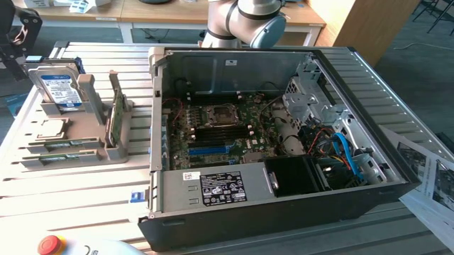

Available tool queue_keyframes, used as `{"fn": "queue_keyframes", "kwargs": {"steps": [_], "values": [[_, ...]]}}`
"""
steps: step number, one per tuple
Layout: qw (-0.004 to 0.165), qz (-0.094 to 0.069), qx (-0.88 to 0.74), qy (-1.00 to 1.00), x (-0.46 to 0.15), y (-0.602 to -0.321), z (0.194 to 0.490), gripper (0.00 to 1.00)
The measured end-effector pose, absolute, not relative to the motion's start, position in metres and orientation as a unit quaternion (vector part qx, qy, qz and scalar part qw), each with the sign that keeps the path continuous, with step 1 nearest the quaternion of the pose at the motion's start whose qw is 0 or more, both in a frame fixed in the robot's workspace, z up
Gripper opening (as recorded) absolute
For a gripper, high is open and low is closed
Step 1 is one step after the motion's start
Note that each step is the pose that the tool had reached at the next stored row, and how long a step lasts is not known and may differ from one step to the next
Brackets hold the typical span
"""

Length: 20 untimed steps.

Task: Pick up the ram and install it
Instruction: 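Pick up the ram and move it above insertion slot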

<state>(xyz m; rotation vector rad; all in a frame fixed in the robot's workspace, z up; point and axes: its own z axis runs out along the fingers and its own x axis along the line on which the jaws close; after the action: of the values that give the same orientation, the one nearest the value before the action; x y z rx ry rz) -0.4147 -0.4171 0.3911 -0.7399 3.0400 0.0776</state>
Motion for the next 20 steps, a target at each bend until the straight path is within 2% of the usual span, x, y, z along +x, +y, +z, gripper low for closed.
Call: {"fn": "queue_keyframes", "kwargs": {"steps": [20], "values": [[0.002, 0.025, -0.371, 0.928, -0.4147, -0.4172, 0.3911, 0.1]]}}
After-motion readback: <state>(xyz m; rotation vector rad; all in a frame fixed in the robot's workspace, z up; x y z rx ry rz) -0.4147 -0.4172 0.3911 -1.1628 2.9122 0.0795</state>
